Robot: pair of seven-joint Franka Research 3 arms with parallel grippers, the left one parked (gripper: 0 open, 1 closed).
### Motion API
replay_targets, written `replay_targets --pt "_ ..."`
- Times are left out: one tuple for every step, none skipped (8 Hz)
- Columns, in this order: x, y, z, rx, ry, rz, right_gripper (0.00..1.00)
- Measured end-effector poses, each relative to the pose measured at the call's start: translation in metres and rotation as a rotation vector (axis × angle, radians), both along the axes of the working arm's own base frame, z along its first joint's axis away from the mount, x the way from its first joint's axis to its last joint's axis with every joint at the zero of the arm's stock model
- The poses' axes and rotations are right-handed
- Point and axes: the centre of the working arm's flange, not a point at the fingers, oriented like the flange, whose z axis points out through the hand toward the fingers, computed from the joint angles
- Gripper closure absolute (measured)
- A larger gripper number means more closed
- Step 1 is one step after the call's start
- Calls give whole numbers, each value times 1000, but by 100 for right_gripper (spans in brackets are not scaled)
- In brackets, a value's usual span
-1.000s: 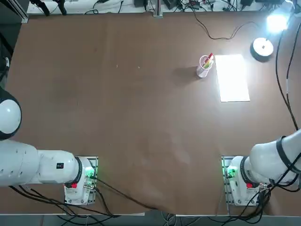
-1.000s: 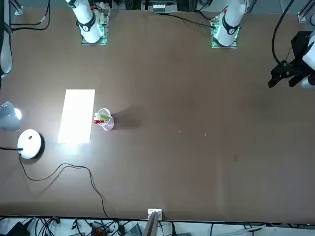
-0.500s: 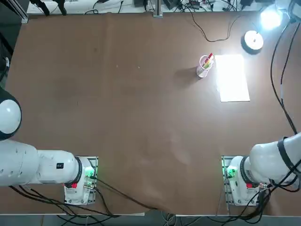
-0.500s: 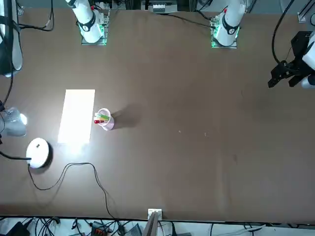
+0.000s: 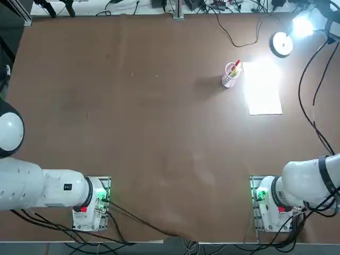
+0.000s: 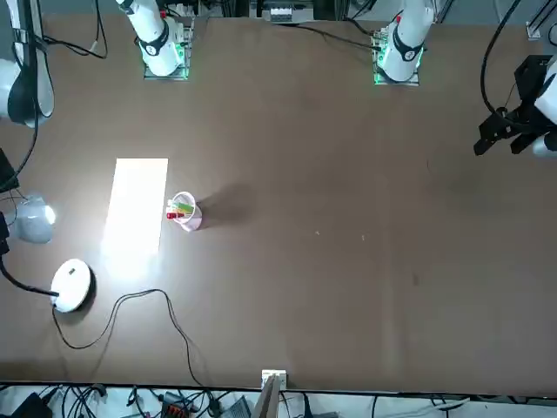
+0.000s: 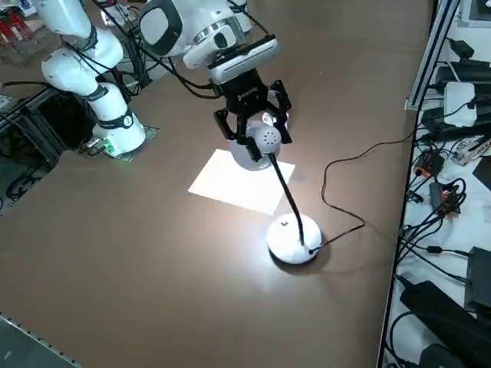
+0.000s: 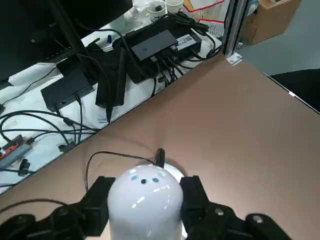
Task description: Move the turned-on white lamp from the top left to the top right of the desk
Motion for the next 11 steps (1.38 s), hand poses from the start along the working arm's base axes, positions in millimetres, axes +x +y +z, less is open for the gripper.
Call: replay_targets --pt "-6 2 -6 2 14 1 27" --pt "-12 4 -11 -1 27 9 27" --pt "-16 5 -12 -18 35 27 27" --pt "-18 7 -12 -47 44 46 27" --pt "-19 6 -13 -69 51 58 27" --pt "-19 4 -13 -76 52 60 27" --pt "-20 4 -13 -78 51 61 27" --pt "-20 4 -13 -75 50 56 27" --pt "-20 3 -14 -64 45 40 27" --pt "-20 3 -14 -48 34 15 27" --pt "-20 3 -14 -33 26 -8 27"
